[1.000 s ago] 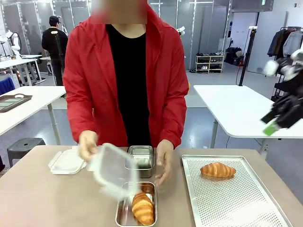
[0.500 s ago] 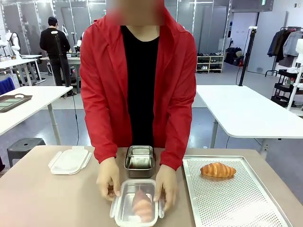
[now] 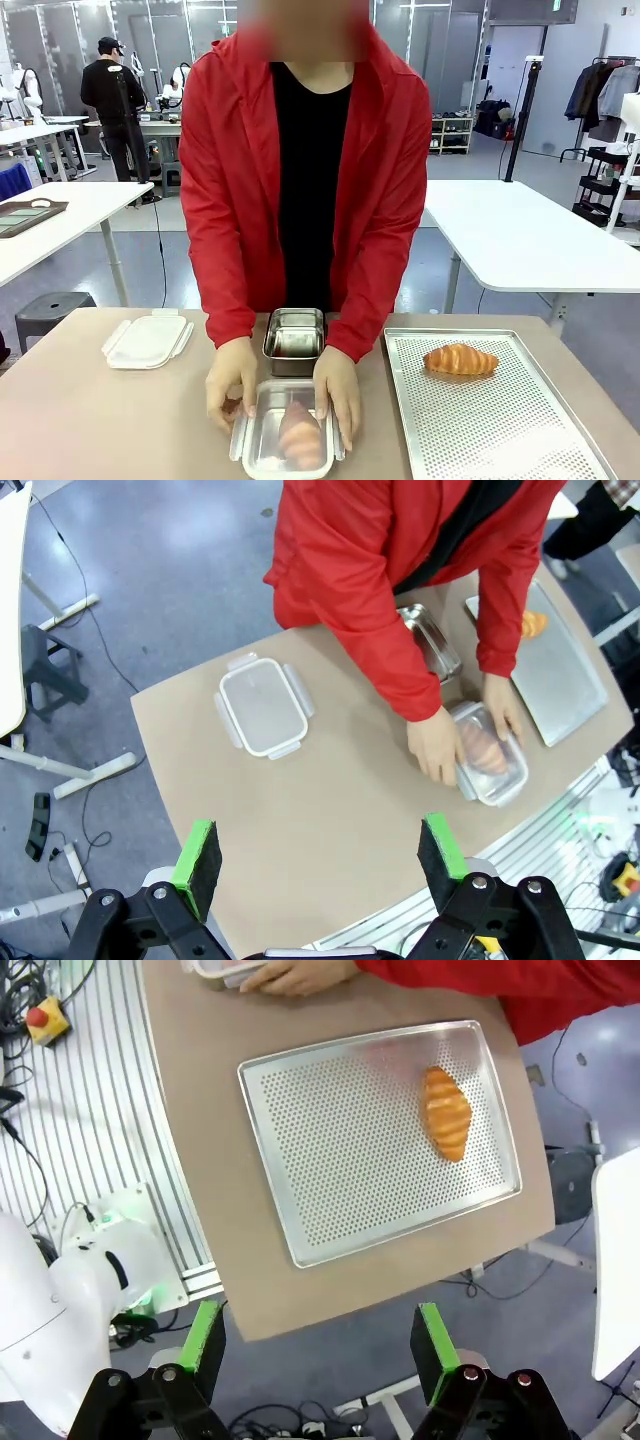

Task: Place the bread into the airtight container.
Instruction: Pick up a Butter Roll and place it into an empty Airtight Container.

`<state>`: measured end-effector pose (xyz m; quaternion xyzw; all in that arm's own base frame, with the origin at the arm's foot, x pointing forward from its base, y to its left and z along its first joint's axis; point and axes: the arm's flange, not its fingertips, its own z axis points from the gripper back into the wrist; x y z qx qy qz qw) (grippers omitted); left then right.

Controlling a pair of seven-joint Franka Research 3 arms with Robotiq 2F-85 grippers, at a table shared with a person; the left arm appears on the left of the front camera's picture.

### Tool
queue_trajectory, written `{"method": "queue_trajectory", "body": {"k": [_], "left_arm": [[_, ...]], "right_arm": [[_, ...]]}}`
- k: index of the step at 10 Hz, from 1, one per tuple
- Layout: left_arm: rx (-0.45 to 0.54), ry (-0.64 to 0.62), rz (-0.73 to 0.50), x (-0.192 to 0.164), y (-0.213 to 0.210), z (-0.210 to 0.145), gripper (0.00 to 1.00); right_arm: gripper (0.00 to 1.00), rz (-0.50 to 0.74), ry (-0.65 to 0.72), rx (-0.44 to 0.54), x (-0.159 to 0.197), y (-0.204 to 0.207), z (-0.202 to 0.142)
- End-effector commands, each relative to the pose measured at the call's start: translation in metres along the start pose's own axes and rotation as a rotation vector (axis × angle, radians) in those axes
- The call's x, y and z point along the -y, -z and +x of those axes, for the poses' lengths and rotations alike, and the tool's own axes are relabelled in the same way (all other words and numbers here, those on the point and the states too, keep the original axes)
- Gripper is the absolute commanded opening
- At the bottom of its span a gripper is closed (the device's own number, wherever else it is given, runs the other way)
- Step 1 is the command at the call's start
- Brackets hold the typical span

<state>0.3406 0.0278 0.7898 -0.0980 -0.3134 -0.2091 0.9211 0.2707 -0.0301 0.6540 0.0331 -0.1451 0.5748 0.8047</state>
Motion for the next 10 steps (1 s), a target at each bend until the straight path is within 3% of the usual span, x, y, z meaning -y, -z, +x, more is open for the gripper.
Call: {"method": "queue_trajectory", "body": {"k": [1,10], "left_arm": [[0.002,0.003,-0.005,0.0011,-0.0007,-0.0007,1.00],[0.002,0.003,-0.005,0.0011,-0.0007,-0.0007,1.00]], "right_arm": [[0.93,0.003,-0.012,-0.009,0.0055,0.0026,0.0004],[0.93,0.003,-0.012,-0.009,0.0055,0.0026,0.0004]]}}
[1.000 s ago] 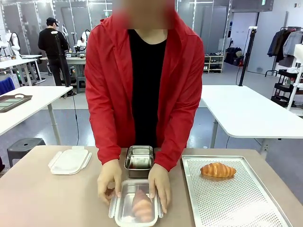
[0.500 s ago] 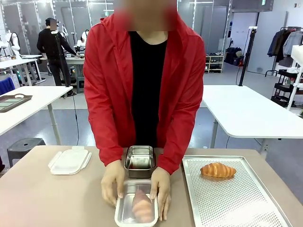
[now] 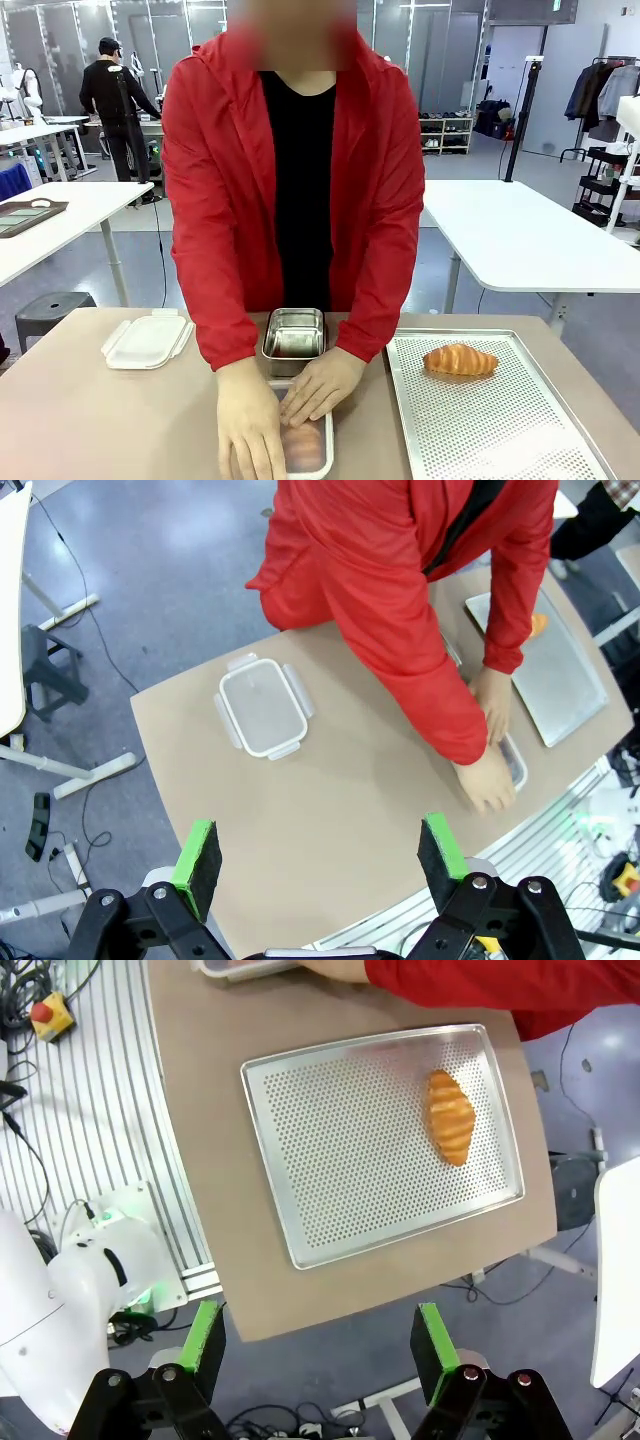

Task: Place the bread into the airtight container.
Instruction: Pick up a Butter Roll and place it into an empty Airtight Container.

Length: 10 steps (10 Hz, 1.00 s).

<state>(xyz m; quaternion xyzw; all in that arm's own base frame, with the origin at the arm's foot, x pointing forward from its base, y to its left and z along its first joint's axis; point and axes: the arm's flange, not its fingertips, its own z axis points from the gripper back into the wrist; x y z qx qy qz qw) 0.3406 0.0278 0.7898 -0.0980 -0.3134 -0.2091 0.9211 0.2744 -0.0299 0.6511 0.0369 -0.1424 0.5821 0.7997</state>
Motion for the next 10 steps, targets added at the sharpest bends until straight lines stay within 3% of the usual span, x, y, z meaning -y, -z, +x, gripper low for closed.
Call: {"method": "queue_trajectory", "body": {"k": [1,10], "left_arm": [[0.002,0.003,-0.005,0.0011,-0.0007,-0.0007,1.00],[0.002,0.003,-0.005,0.0011,-0.0007,-0.0007,1.00]], "right_arm": [[0.93,-0.009,0.005,-0.010,0.0024,-0.0009,-0.0002],[0.93,-0.009,0.005,-0.010,0.0024,-0.0009,-0.0002]]}}
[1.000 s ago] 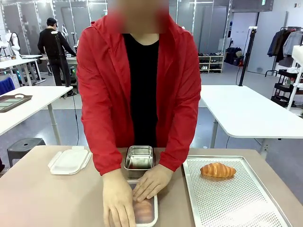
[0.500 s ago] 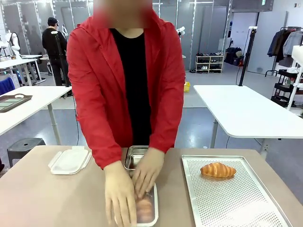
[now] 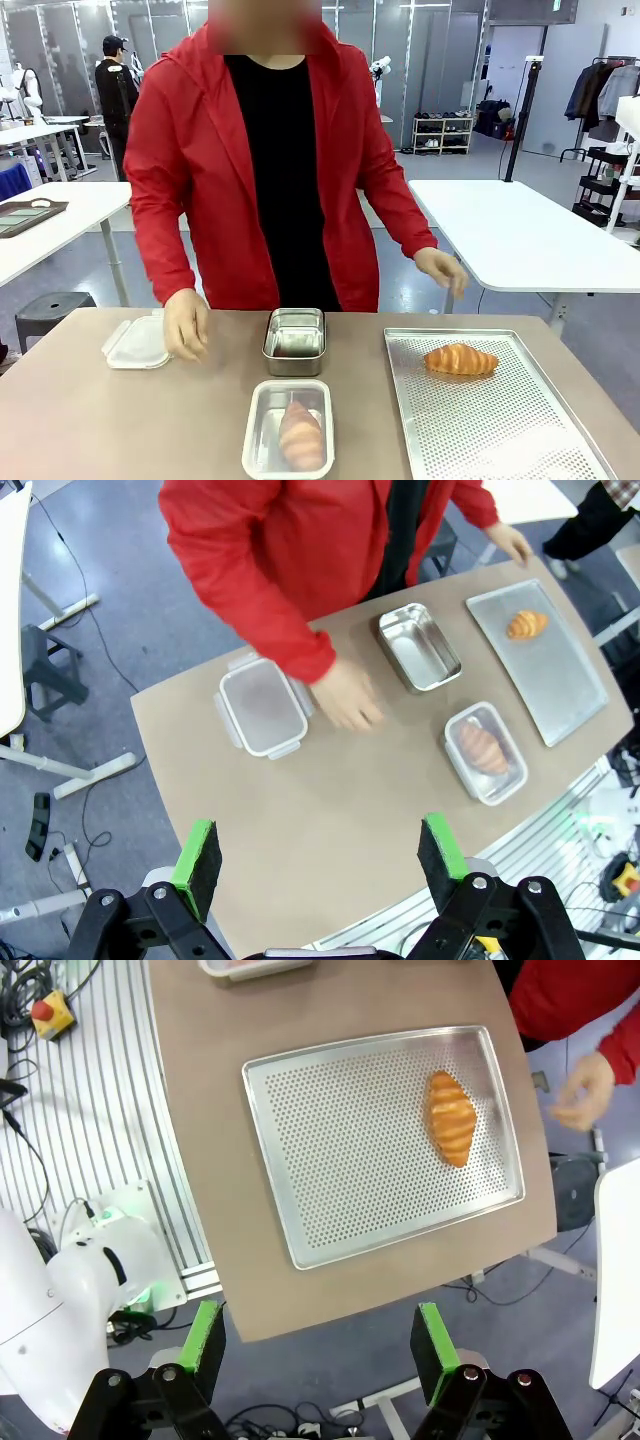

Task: Place the bread into the airtight container.
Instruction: Pick up a Butter Roll and place it into an empty Airtight Container.

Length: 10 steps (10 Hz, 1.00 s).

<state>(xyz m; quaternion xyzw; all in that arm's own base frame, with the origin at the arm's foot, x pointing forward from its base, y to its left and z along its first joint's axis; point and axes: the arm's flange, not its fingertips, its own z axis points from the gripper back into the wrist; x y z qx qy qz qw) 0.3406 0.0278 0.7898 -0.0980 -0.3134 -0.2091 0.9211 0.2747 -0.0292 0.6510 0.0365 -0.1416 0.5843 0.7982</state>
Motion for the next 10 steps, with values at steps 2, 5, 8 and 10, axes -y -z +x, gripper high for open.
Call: {"method": "queue_trajectory", "body": {"k": [2,5,8,10], "left_arm": [[0.002,0.003,-0.005,0.0011,-0.0007,-0.0007,1.00],[0.002,0.003,-0.005,0.0011,-0.0007,-0.0007,1.00],[0.002,0.003,-0.005,0.0011,-0.0007,-0.0007,1.00],[0.002,0.003,-0.005,0.0011,-0.0007,-0.0007,1.00]], "right_arm": [[0.93,-0.009,0.010,-0.009,0.0024,-0.0013,-0.0009],[0.93,-0.009,0.010,-0.009,0.0024,-0.0013,-0.0009],[0.93,-0.009,0.010,-0.009,0.0024,-0.0013,-0.0009],[0.93,0.000,0.000,-0.001,0.0001,0.0000,-0.0002]]}}
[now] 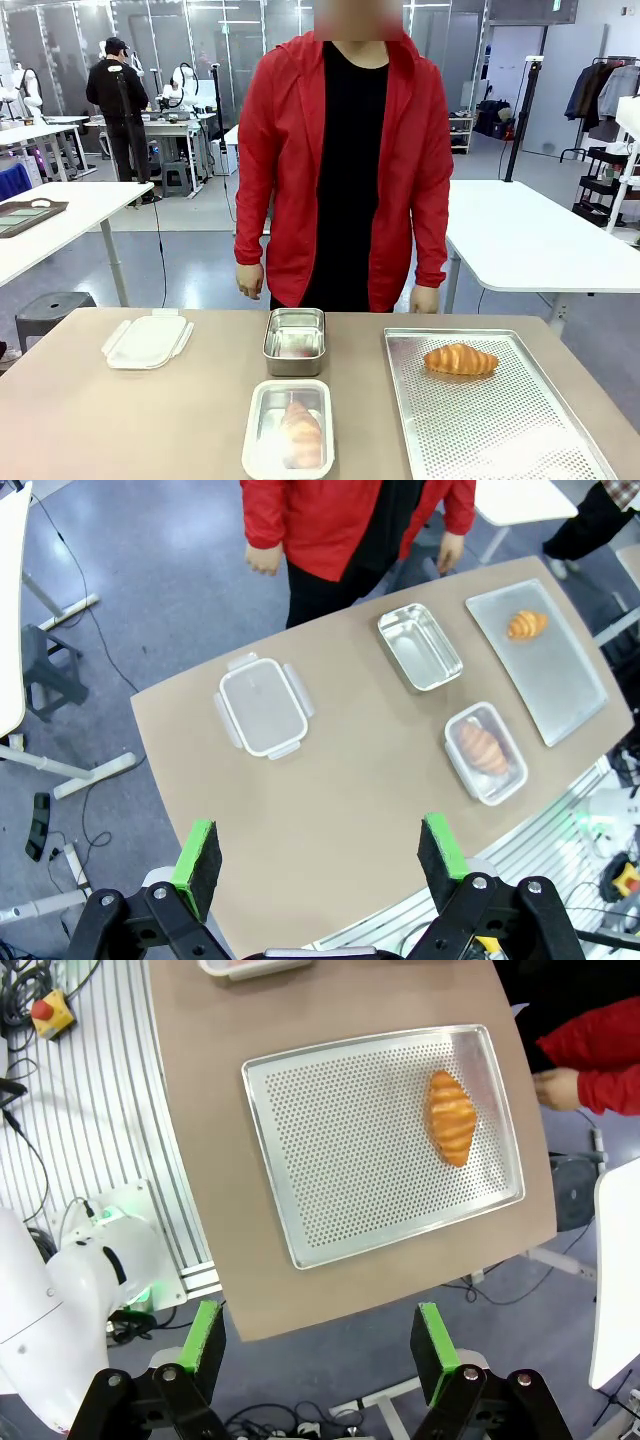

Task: Place the bread into the airtight container.
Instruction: Pick up a Butter Roll and place it into an empty Airtight Container.

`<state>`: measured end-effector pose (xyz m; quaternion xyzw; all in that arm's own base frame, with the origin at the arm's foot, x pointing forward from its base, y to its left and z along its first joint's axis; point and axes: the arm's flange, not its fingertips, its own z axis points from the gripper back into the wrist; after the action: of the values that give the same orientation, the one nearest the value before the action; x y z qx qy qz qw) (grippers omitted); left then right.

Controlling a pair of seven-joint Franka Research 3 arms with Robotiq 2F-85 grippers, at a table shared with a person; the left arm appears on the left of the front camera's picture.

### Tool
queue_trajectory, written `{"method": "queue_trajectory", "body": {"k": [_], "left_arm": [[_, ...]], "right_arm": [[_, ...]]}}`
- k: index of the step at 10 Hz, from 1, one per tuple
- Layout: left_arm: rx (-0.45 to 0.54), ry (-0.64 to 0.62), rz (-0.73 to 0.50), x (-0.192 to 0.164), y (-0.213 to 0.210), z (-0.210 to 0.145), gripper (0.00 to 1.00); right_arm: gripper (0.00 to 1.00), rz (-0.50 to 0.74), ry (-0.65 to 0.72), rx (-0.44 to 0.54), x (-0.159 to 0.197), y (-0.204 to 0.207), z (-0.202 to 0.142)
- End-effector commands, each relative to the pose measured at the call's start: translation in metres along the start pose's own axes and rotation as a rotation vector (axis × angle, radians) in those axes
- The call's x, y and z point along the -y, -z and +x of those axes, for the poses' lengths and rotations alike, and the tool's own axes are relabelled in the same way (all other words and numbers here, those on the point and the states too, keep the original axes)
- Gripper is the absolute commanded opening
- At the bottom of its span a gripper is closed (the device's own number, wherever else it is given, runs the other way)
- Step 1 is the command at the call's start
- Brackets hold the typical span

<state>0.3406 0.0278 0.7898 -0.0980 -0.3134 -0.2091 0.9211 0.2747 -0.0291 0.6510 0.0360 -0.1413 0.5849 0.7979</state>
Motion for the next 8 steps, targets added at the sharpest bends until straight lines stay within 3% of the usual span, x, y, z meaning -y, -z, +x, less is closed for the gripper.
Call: {"method": "queue_trajectory", "body": {"k": [1,2,5,8], "left_arm": [[0.002,0.003,-0.005,0.001,-0.001,-0.001,1.00],[0.002,0.003,-0.005,0.001,-0.001,-0.001,1.00],[0.002,0.003,-0.005,0.001,-0.001,-0.001,1.00],[0.002,0.003,-0.005,0.001,-0.001,-0.001,1.00]], "right_arm": [[0.93,-0.046,-0.019,0.003,0.013,0.008,0.018],[0.93,-0.056,-0.092,-0.071,0.026,0.027,0.037],[0.93,0.002,-0.134,-0.006,0.074,0.088,0.074],[0.93,0.033,-0.113,-0.024,0.119,0.149,0.089]]}}
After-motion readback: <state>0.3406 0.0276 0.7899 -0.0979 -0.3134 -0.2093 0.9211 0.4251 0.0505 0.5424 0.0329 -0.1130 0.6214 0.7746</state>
